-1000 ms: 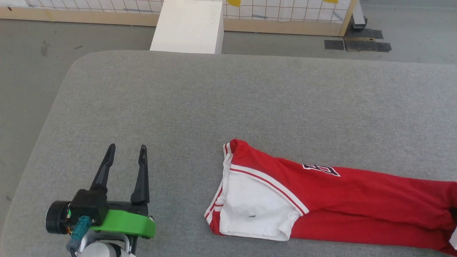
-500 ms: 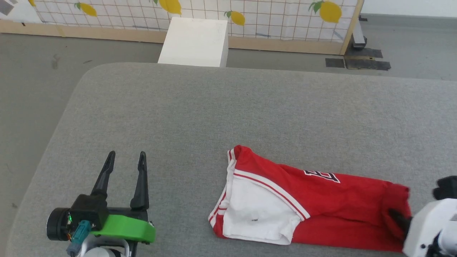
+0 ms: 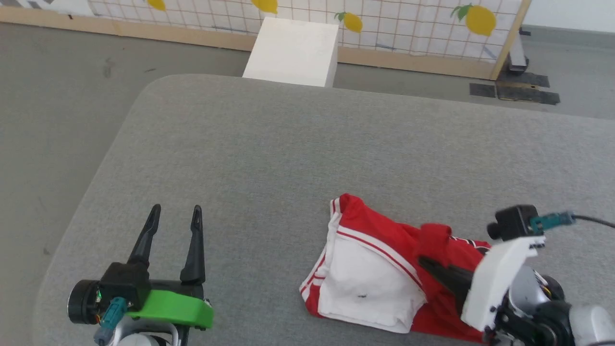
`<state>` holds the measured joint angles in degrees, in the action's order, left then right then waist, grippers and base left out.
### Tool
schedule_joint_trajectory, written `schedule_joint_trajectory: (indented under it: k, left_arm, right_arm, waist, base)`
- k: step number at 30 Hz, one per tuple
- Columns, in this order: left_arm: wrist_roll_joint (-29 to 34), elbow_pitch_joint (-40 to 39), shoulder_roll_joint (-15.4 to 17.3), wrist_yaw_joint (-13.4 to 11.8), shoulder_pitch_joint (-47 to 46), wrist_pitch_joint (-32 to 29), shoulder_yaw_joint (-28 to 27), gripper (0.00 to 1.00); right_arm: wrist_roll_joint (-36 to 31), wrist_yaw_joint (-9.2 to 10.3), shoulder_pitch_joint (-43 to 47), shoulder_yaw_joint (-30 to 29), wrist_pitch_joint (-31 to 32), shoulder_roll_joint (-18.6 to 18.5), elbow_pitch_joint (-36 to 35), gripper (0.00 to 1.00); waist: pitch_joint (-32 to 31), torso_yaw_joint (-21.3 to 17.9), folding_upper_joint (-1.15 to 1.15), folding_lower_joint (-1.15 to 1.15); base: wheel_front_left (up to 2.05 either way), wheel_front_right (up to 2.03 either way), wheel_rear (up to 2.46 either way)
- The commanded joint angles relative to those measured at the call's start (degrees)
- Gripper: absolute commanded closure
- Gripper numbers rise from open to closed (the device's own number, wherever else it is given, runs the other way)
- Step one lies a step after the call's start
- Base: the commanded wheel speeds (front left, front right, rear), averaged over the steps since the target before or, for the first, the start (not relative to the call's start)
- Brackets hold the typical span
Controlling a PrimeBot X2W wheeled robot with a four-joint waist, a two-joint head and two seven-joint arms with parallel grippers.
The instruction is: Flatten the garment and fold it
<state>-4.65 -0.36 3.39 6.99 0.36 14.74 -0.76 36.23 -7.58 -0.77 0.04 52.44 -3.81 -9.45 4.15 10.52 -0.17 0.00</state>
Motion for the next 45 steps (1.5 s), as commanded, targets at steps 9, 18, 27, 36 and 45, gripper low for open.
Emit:
schedule_joint_trajectory:
  k: [9, 18, 27, 36, 45]
  left_arm:
    - [-0.02, 0.56, -0.44, 0.20, -0.86, 0.26, 1.02, 0.00]
    - [-0.24, 1.15, -0.48, 0.28, -1.37, 0.26, 1.21, 0.00]
    - [-0.70, 1.43, -0.50, -0.09, -1.53, 0.26, 1.31, 0.00]
    - [-0.56, 1.27, -0.51, -0.17, -1.15, 0.26, 1.21, 0.00]
    - [-1.94, 0.61, -0.51, 0.03, -0.83, 0.26, 0.39, 0.00]
  right_arm:
    - [4.01, 0.09, -8.43, 4.68, -3.44, 0.90, 8.64, 1.00]
    - [3.57, 0.09, -14.05, 7.19, -8.95, 0.92, 19.95, 1.00]
    - [8.36, 0.09, -16.50, 13.29, -11.88, 0.92, 22.48, 0.00]
    - [-1.50, 0.09, -21.46, 13.69, -21.37, -2.95, 18.84, 0.00]
    - [-17.00, 0.09, -23.78, 15.05, -42.92, -18.58, 18.12, 0.00]
  waist:
    - [1.74, 4.92, 0.17, 0.00]
    - [2.98, 7.24, 0.17, 0.00]
    - [2.81, 6.59, 0.17, 0.00]
    - [1.04, 3.13, 0.17, 0.00]
    - [-0.42, -2.03, 0.17, 0.00]
  base:
    - [0.00, 0.00, 0.00]
    - [0.00, 0.00, 0.00]
    - [0.00, 0.00, 0.00]
    - [0.00, 0.00, 0.00]
    - [0.00, 0.00, 0.00]
